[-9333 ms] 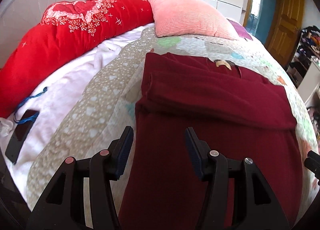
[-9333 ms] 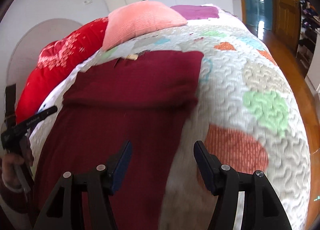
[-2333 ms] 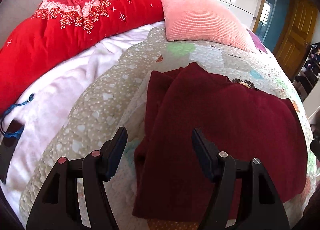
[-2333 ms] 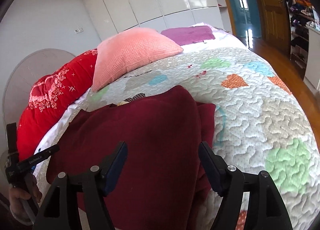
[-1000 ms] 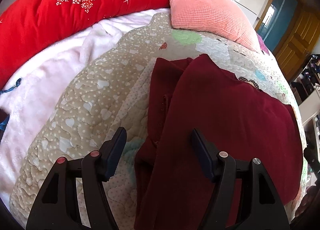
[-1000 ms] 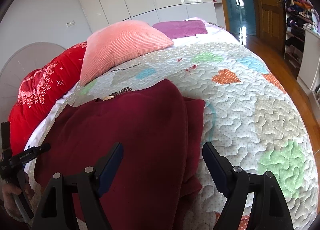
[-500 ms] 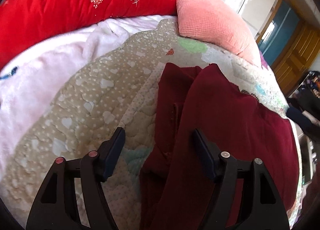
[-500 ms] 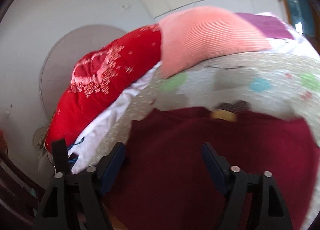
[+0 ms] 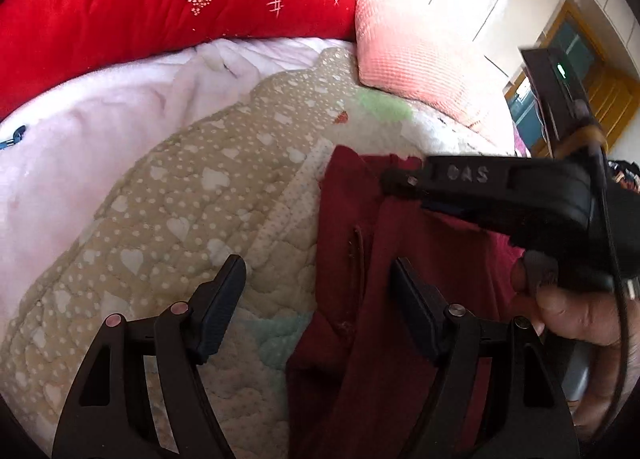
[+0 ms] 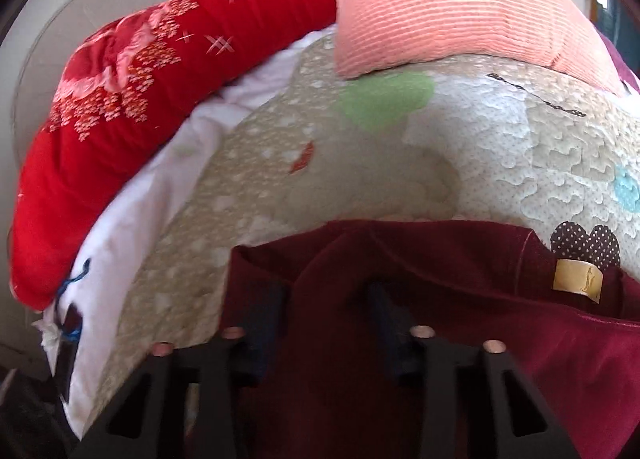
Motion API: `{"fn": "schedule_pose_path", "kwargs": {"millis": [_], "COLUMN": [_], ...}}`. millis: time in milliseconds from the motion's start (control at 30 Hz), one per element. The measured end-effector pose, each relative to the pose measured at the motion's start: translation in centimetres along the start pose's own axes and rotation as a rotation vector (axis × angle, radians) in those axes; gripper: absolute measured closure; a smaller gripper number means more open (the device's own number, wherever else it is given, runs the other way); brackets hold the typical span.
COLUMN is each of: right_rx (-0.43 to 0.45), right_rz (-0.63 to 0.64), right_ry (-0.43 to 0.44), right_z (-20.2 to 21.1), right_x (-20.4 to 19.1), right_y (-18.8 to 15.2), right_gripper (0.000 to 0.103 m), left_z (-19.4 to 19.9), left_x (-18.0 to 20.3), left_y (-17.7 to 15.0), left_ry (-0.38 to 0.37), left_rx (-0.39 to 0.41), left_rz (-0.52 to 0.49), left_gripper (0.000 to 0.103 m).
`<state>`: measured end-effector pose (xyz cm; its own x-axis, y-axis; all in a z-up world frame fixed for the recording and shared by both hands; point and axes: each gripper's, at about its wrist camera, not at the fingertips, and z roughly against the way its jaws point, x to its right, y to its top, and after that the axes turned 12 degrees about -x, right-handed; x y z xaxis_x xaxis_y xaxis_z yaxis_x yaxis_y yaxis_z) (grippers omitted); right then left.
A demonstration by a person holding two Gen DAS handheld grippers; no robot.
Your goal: Fold small clothes
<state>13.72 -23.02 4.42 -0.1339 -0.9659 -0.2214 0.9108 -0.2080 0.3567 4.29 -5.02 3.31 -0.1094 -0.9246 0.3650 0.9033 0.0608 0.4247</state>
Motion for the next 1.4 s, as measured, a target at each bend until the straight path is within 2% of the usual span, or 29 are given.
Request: {"fn": "schedule_pose_path", "kwargs": {"millis": [67,167,233,400,500,533,567,600,633,700,800,933,1033,1100,1200,1233,1267,1333,1400], "right_rx": [0.016,0.059,0.074,0.034,0.029,0.036,0.056,0.088,0.118,0.183,0.246,0.239,0.264,0.284,0.29,0.298,0.312,0.33,0.338], "right_rz": [-0.004,0.027,0.059,0.084,0.038,0.014,0.001,0.002,0.013,0.037,0.001,-0.228,-0.31,-0.29,-0.247,-0.237,-0.24,-0.258,-0.265], "right_ry": [0.028,0.048,0.047,0.052,0.119,0.153,0.183,0.194,0.187,0.094,-0.126,-0.259,-0.182,-0.223,-0.238,-0.205,-0.157,-0.102,-0.084], "right_z": [0.4,1.9,2.2,-0.6,-0.5,0.1,1.3,2.7,4.1,6.9,9.5,10.1,9.5,8.7,8.5,8.6,8.7,9.0,8.8], "right_x": [0.3,-0.8,-1.5,-2.4,-0.6,0.2,0.9,1.6,2.2,3.9,8.3,16.9,20.0,19.7,19.0,19.1,19.4,20.1,20.1], "right_y": [0.0,0.5,0.9,1.8,2.1,1.9,1.3,0.3,-0.8,-3.8,-8.3,-11.1,-10.7,-10.1,-9.8,-10.0,-10.3,-10.8,-10.7], "right_gripper": [0.095,0.097,0.098,0.098,0.098,0.096,0.089,0.084,0.075,0.072,0.072,0.072,0.072,0.07,0.054,0.049,0.047,0.047,0.047], "left_z": [0.1,-0.1,0.1,0.4,-0.6,-0.7,-0.6,-0.7,-0.8,-1.0,-1.0,-1.3,-1.4,-1.5,-1.5,-1.5,-1.5,-1.5,-1.5], "left_x": [-0.7,-1.2,-0.9,-0.2,-0.4,-0.5,-0.4,-0.4,-0.3,-0.3,-0.1,0.1,0.2,0.1,0.2,0.2,0.2,0.2,0.2], "left_y": [0.3,0.6,0.6,0.6,0.9,0.8,0.8,0.8,0.8,0.8,0.7,0.8,0.7,0.7,0.7,0.7,0.7,0.6,0.6], "left_ry": [-0.047,-0.101,-0.085,-0.022,-0.018,-0.014,-0.011,-0.007,-0.002,0.01,0.019,0.039,0.046,0.046,0.049,0.05,0.049,0.048,0.049], "left_rx": [-0.013,-0.034,-0.024,0.006,-0.028,-0.032,-0.028,-0.026,-0.025,-0.024,-0.019,-0.011,-0.005,-0.004,-0.002,-0.002,-0.002,-0.002,-0.002], "left_rz": [0.026,0.052,0.042,0.013,0.011,0.009,0.005,0.003,0.0,-0.006,-0.008,-0.02,-0.025,-0.024,-0.027,-0.027,-0.027,-0.025,-0.026], "left_gripper": [0.028,0.028,0.028,0.028,0.028,0.028,0.028,0.028,0.028,0.028,0.028,0.028,0.027,0.027,0.027,0.027,0.027,0.026,0.026]}}
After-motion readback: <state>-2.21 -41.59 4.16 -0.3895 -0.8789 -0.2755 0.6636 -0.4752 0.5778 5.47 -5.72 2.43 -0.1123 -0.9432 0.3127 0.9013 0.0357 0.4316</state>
